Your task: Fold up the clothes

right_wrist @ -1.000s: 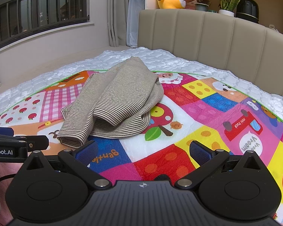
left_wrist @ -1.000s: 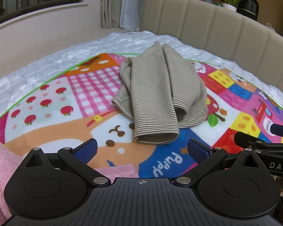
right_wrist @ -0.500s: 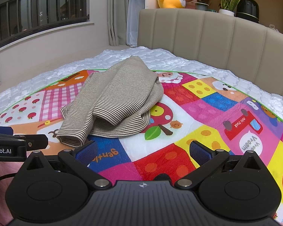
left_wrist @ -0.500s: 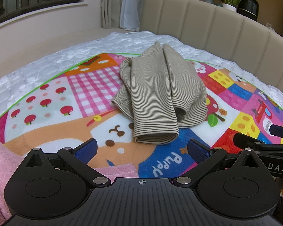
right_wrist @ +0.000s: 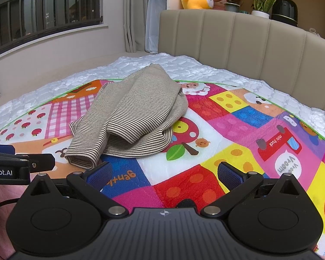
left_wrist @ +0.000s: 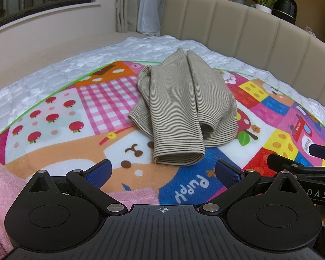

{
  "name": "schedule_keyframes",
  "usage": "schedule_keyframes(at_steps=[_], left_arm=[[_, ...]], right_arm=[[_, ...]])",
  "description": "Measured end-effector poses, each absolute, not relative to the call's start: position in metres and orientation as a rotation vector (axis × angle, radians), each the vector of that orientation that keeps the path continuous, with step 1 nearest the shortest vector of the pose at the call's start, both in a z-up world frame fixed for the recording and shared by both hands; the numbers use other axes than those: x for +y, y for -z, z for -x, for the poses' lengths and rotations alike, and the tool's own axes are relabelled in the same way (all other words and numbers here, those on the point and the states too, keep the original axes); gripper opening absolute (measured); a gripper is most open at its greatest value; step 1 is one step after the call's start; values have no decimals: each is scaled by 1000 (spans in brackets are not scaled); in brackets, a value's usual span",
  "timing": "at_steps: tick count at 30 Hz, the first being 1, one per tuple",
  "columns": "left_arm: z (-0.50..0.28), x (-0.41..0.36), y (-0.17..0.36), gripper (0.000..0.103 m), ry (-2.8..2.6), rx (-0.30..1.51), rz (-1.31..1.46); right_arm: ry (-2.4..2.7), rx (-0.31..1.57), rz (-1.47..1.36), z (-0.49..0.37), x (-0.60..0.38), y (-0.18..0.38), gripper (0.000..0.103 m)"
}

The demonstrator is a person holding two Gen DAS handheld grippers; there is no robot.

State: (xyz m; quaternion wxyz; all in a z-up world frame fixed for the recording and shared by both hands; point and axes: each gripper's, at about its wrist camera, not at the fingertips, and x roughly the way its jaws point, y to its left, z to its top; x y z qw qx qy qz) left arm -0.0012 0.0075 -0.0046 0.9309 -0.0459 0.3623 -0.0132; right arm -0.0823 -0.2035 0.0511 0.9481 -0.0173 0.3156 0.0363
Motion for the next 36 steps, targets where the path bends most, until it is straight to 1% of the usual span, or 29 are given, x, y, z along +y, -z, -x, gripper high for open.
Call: schedule_keyframes(at_steps=[22,27,32,36], left_arm=[[0,8,0,103,25,734,96],[-18,9,-11,103,46,744,117],[-48,7,-27,103,51,698,81],[-75,6,-35,103,60,672,70]], right_arm=[[-69,646,28,79,-203,-53,103],[-67,645,-30,59,-208,-66,103],[-93,628,-61,32,-217,-83,103],[-166,709,-157,-1,-226,-83,103]])
